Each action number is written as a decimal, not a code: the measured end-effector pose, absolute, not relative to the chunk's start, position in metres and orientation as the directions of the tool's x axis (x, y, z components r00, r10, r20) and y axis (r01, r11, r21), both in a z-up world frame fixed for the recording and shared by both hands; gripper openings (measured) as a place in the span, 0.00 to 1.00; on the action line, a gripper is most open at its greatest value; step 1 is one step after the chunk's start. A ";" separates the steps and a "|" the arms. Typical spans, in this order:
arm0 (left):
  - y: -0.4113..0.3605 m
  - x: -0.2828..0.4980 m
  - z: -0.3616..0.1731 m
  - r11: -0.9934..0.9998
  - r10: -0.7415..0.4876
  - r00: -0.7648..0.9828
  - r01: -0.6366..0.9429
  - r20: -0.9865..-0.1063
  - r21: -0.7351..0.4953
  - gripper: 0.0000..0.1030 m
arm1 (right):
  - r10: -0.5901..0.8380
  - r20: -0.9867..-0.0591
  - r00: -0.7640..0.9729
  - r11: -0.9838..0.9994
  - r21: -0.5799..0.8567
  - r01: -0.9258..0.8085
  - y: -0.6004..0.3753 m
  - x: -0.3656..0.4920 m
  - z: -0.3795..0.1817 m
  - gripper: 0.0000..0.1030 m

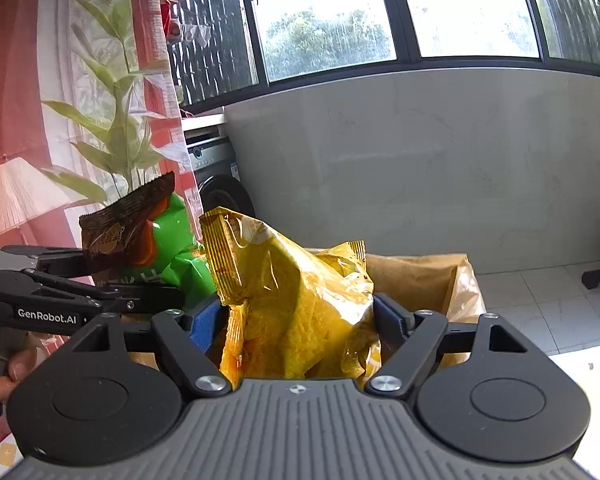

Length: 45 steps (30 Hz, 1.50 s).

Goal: Organize snacks

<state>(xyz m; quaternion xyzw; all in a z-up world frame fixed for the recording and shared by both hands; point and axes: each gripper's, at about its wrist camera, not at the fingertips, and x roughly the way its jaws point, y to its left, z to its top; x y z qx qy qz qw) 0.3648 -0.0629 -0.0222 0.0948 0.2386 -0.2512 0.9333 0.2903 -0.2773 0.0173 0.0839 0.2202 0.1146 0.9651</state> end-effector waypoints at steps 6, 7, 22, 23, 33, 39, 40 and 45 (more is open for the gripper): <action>-0.051 0.354 -0.024 0.881 -0.377 0.767 0.470 -0.519 0.055 0.80 | 0.208 -0.486 0.849 0.974 0.182 -0.134 -0.276 0.275 0.015 0.84; -0.049 0.351 -0.020 0.884 -0.375 0.773 0.465 -0.512 0.055 0.83 | 0.199 -0.480 0.855 0.976 0.174 -0.129 -0.277 0.267 0.017 0.84; -0.025 0.272 0.010 0.927 -0.301 0.828 0.371 -0.473 0.059 0.89 | 0.187 -0.382 0.905 0.971 0.209 -0.112 -0.278 0.151 0.036 0.98; -0.021 0.265 0.008 0.932 -0.289 0.832 0.359 -0.473 0.061 0.89 | 0.184 -0.379 0.907 0.972 0.210 -0.109 -0.278 0.145 0.035 1.00; 0.020 0.199 -0.021 0.961 -0.216 0.824 0.275 -0.524 0.037 0.89 | 0.180 -0.353 0.918 0.976 0.178 -0.123 -0.250 0.103 0.003 1.00; 0.047 0.174 -0.016 0.967 -0.240 0.822 0.251 -0.516 -0.049 0.89 | 0.218 -0.341 0.915 0.965 0.217 -0.149 -0.246 0.089 -0.001 1.00; 0.052 0.173 -0.011 0.968 -0.241 0.826 0.245 -0.509 -0.060 0.89 | 0.207 -0.330 0.921 0.967 0.209 -0.142 -0.247 0.088 0.003 1.00; 0.069 0.167 0.020 0.979 -0.200 0.860 0.188 -0.469 -0.074 0.93 | 0.176 -0.250 0.952 0.965 0.236 -0.117 -0.262 0.079 0.030 1.00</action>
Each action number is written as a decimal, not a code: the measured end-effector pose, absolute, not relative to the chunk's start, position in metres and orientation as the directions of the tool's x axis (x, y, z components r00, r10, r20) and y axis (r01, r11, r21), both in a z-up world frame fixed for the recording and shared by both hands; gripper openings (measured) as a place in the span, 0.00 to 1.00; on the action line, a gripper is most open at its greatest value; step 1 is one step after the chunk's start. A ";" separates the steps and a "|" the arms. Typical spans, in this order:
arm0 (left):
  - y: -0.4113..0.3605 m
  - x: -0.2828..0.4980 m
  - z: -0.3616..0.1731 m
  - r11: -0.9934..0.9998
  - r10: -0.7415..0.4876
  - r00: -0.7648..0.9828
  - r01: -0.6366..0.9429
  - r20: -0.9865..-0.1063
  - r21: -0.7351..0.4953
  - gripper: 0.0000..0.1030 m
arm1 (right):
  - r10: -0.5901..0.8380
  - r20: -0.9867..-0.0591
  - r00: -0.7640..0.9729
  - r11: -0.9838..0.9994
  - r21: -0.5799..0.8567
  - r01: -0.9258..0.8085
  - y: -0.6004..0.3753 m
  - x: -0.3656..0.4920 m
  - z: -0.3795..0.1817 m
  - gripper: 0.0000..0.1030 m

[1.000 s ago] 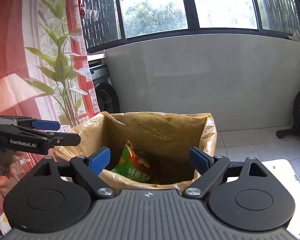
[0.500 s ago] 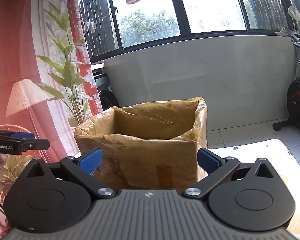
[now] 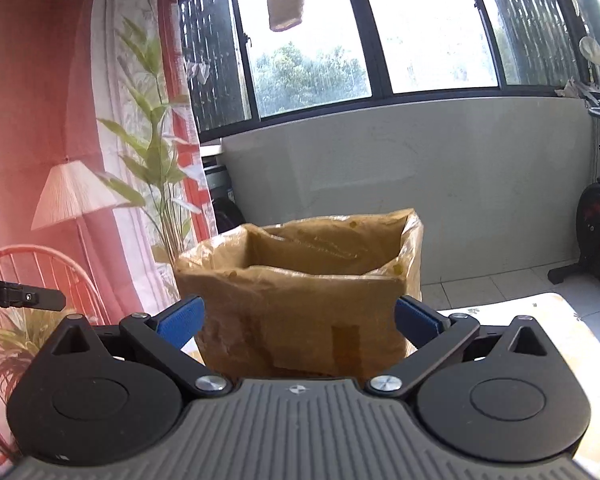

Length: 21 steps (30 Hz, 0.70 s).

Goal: Organize snacks

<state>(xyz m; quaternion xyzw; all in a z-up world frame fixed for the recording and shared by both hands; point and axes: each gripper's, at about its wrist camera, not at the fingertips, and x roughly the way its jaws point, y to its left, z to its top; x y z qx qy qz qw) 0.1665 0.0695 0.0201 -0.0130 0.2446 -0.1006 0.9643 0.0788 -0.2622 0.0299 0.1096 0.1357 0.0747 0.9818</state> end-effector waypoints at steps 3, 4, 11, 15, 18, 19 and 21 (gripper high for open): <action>0.071 0.158 0.025 0.985 -0.174 0.880 0.161 -0.443 -0.067 0.94 | 0.174 -0.238 0.955 0.964 0.240 -0.116 -0.266 0.074 0.034 1.00; 0.070 0.156 0.020 0.986 -0.167 0.879 0.151 -0.448 -0.071 0.95 | 0.167 -0.245 0.955 0.968 0.227 -0.110 -0.265 0.073 0.032 1.00; 0.064 0.153 -0.053 0.986 -0.156 0.816 0.091 -0.557 -0.143 0.89 | 0.126 -0.292 0.948 0.968 0.247 -0.052 -0.259 0.069 -0.007 1.00; 0.058 0.154 -0.076 0.976 -0.204 0.772 0.116 -0.602 -0.182 0.89 | 0.159 -0.343 0.926 0.972 0.220 -0.086 -0.247 0.068 -0.029 1.00; 0.049 0.151 -0.087 0.985 -0.170 0.765 0.116 -0.622 -0.127 0.88 | 0.187 -0.378 0.906 0.966 0.238 -0.101 -0.243 0.069 -0.040 1.00; 0.047 0.153 -0.090 0.986 -0.168 0.758 0.122 -0.631 -0.116 0.87 | 0.193 -0.387 0.902 0.965 0.239 -0.104 -0.242 0.070 -0.042 1.00; 0.043 0.153 -0.096 0.983 -0.181 0.736 0.136 -0.653 -0.120 0.81 | 0.204 -0.401 0.893 0.964 0.243 -0.112 -0.241 0.072 -0.044 1.00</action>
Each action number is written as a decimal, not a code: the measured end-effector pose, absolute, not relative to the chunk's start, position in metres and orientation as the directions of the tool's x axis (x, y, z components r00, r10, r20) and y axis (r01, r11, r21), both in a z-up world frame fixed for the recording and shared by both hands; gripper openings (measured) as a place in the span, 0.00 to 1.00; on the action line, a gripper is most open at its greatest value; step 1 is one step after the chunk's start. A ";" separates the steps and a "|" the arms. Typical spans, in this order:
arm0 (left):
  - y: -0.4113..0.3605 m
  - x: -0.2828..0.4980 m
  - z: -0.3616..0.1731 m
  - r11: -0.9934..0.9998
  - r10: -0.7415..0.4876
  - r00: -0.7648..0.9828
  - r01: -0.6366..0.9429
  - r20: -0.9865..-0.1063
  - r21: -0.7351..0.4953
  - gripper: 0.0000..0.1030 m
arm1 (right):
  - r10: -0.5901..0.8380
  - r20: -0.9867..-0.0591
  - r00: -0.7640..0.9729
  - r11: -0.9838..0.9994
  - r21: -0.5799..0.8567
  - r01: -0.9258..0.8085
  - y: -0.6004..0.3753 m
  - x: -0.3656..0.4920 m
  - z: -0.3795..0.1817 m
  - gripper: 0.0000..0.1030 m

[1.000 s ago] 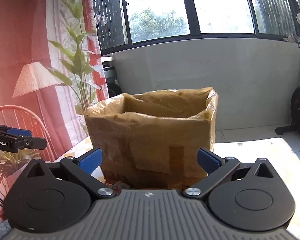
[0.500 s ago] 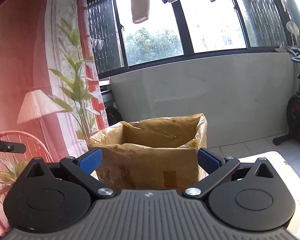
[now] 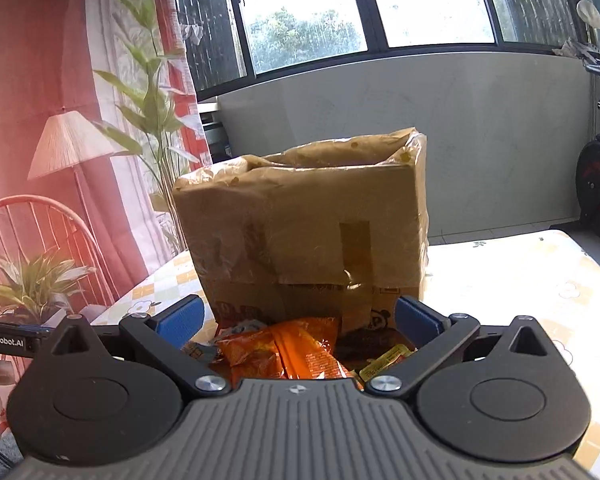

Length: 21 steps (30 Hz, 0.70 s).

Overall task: Organize snacks
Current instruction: 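Grasp cucumber chip bag with left gripper while right gripper reaches orange bag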

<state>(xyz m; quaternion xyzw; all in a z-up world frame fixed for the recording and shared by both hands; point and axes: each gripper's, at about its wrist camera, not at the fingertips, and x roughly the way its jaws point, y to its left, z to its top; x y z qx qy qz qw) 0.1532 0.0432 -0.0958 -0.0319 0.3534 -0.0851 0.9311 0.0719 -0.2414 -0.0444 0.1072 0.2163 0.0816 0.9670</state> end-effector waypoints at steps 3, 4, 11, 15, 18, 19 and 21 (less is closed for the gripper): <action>0.039 0.151 -0.106 0.980 -0.201 0.705 0.146 -0.680 -0.138 0.80 | 0.209 -0.419 0.884 0.960 0.259 -0.104 -0.243 0.075 -0.045 1.00; 0.037 0.149 -0.112 0.977 -0.214 0.692 0.155 -0.689 -0.147 0.80 | 0.211 -0.428 0.879 0.958 0.268 -0.100 -0.244 0.076 -0.046 1.00; 0.019 0.145 -0.136 0.957 -0.280 0.608 0.238 -0.743 -0.165 0.81 | 0.215 -0.475 0.853 0.960 0.262 -0.097 -0.240 0.075 -0.056 1.00; 0.016 0.150 -0.152 0.954 -0.294 0.597 0.235 -0.747 -0.187 0.90 | 0.226 -0.498 0.837 0.958 0.272 -0.097 -0.239 0.076 -0.062 1.00; 0.009 0.154 -0.162 0.940 -0.333 0.553 0.260 -0.764 -0.221 0.94 | 0.230 -0.509 0.829 0.957 0.272 -0.099 -0.237 0.077 -0.066 1.00; 0.008 0.155 -0.167 0.932 -0.354 0.533 0.267 -0.769 -0.244 0.96 | 0.233 -0.514 0.826 0.957 0.273 -0.100 -0.236 0.076 -0.068 1.00; 0.010 0.158 -0.173 0.923 -0.382 0.519 0.252 -0.764 -0.290 0.97 | 0.238 -0.526 0.817 0.956 0.276 -0.100 -0.234 0.077 -0.072 0.99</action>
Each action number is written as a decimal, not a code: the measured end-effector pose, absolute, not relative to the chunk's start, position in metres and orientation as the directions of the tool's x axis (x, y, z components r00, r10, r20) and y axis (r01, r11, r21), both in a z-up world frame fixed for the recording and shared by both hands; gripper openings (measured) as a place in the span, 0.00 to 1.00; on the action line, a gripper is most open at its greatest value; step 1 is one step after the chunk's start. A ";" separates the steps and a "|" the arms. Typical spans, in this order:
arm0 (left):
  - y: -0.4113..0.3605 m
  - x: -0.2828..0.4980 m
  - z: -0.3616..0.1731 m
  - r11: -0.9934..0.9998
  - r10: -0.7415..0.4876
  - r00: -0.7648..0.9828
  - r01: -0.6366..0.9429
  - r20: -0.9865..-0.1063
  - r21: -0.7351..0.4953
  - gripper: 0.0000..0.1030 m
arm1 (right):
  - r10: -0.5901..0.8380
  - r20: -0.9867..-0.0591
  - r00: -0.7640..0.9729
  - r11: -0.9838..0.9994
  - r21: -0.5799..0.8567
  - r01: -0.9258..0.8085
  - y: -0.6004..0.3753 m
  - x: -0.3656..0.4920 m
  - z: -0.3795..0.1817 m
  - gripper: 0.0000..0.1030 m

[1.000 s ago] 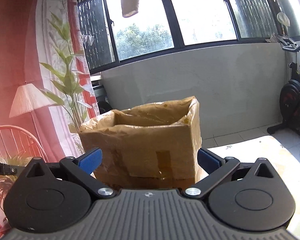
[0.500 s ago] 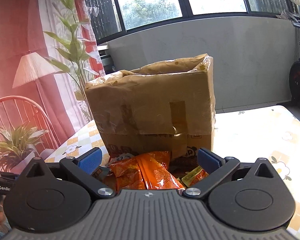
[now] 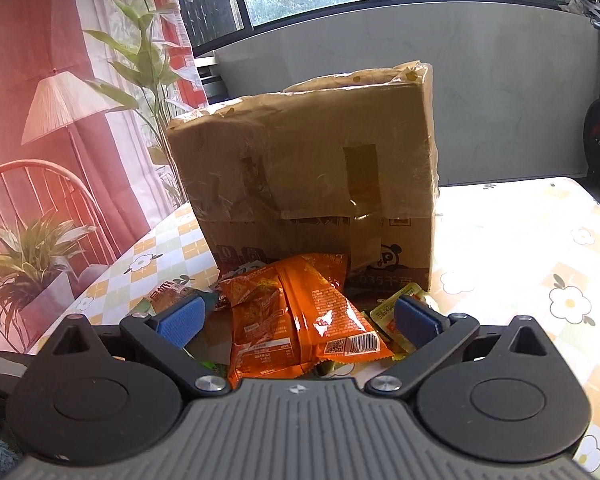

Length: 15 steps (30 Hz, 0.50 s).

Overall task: Organize snacks
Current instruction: 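Grasp cucumber chip bag with left gripper while right gripper reaches orange bag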

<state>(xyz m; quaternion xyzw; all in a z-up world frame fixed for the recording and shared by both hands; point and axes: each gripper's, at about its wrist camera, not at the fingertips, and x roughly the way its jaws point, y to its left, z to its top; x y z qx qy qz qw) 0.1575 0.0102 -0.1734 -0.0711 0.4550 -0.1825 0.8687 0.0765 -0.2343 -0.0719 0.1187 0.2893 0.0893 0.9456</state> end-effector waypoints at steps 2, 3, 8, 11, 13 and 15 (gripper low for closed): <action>0.013 0.161 -0.177 0.912 -0.409 0.500 0.235 -0.763 -0.335 0.95 | 0.239 -0.539 0.808 0.956 0.274 -0.100 -0.233 0.077 -0.075 0.98; 0.014 0.161 -0.176 0.908 -0.420 0.498 0.239 -0.759 -0.345 0.92 | 0.240 -0.545 0.803 0.957 0.271 -0.102 -0.232 0.077 -0.075 0.98; 0.009 0.150 -0.162 0.901 -0.430 0.544 0.314 -0.721 -0.300 0.73 | 0.245 -0.552 0.797 0.958 0.263 -0.112 -0.230 0.076 -0.078 0.95; 0.008 0.144 -0.151 0.899 -0.433 0.582 0.331 -0.688 -0.285 0.73 | 0.234 -0.552 0.800 0.963 0.246 -0.111 -0.228 0.076 -0.078 0.93; 0.010 0.140 -0.142 0.899 -0.434 0.613 0.339 -0.660 -0.276 0.73 | 0.230 -0.555 0.800 0.964 0.241 -0.110 -0.228 0.076 -0.079 0.91; 0.014 0.137 -0.135 0.900 -0.435 0.639 0.338 -0.634 -0.277 0.73 | 0.226 -0.556 0.800 0.965 0.241 -0.105 -0.229 0.076 -0.080 0.88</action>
